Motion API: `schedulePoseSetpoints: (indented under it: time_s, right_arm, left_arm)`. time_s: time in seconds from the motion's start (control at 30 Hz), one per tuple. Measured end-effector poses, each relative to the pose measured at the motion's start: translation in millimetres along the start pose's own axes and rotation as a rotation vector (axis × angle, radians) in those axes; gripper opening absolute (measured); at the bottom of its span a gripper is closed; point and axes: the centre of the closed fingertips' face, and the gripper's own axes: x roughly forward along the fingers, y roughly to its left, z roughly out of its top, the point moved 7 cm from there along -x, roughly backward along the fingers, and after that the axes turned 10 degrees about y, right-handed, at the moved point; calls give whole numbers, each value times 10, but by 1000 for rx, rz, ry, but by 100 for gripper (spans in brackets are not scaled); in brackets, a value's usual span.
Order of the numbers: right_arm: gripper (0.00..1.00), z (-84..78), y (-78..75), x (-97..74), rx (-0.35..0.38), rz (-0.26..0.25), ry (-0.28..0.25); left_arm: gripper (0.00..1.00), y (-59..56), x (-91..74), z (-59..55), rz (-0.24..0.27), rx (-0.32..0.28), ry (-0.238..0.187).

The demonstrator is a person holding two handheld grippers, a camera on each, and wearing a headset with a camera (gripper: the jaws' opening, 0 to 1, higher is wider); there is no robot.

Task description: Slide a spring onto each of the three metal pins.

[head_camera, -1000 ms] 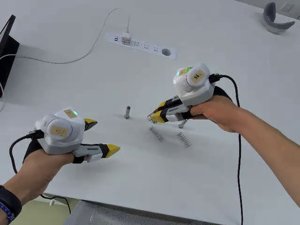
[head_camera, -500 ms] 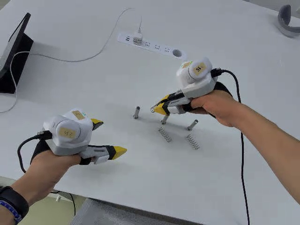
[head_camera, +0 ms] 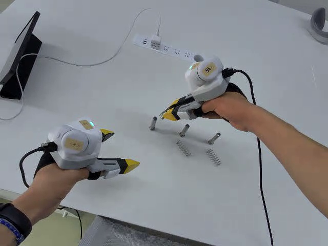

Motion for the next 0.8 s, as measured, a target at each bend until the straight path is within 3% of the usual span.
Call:
schedulePoseSetpoints:
  time_s: [0.8]
  right_arm:
    - [13, 52, 34, 217, -53, 9, 50]
  left_arm:
    - [65, 66, -36, -61, 6, -22, 4]
